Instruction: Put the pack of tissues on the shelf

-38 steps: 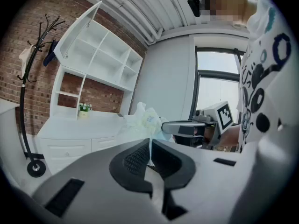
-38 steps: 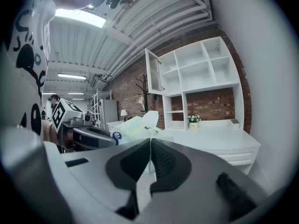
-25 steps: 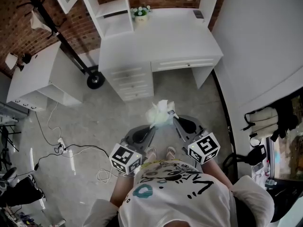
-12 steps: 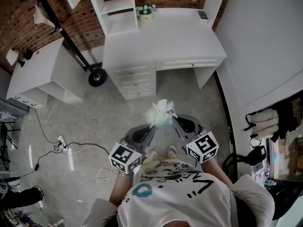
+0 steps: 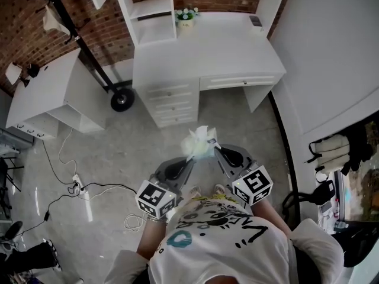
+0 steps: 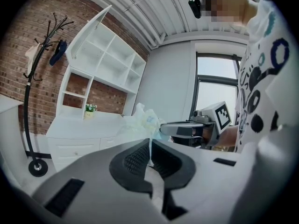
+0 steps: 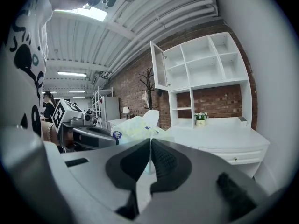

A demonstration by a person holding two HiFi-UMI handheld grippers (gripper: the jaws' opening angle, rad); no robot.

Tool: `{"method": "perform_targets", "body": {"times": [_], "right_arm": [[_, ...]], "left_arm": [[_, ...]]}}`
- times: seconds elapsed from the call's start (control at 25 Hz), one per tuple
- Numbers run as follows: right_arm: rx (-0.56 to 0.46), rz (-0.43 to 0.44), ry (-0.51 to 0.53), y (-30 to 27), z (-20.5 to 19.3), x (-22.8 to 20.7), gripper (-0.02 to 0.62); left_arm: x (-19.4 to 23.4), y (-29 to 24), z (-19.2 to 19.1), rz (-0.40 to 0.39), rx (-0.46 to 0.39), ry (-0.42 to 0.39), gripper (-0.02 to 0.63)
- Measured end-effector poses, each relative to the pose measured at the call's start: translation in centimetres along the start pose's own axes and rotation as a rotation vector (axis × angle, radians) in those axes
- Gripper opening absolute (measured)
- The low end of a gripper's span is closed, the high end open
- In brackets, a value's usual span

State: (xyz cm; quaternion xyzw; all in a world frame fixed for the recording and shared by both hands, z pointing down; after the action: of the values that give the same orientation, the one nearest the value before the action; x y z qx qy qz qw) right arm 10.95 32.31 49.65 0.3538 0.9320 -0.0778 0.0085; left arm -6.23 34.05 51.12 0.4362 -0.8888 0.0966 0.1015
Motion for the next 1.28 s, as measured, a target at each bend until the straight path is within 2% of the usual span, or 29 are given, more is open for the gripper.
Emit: {"method": "perform_targets", "body": {"times": [0.36,0.6,1.04,1.28], "right_arm": [[0.003,-0.051,-0.026,-0.7,-0.5,0.8,0.028],[-0.001,-0.027,-0.029,-1.6,-0.7,0.1,0.028],[0.005,0.058,-0.023,-8.4,0.8,-4.1,0.028],[-0.019,0.059,-0.025,-10.8,1.9,-7.6,0.028]], "left_arm": [[1.3,0.2,-0.3,-0.031,0.005,0.0,0.018],[2.2,-0.2,-0.4,-0.004,-0.002,0.004,0.018],[7.7,-3.1,1.7,0.071,-0.017,0.023,0.018],[10.3,-6.4,3.3,0.072,-0.02,0.005,0.018]]}}
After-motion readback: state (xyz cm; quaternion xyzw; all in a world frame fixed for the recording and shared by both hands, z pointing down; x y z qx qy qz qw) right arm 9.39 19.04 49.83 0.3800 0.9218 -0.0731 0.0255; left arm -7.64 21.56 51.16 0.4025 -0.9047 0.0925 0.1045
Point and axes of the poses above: the fingertips, and each gripper's own axes: y backward along the fingers, x to its left, z out of its top, the point moved 7 cm from there along y, backward along the fingers, and after that the axes turned 8 degrees about -x, right-handed, at the moved point
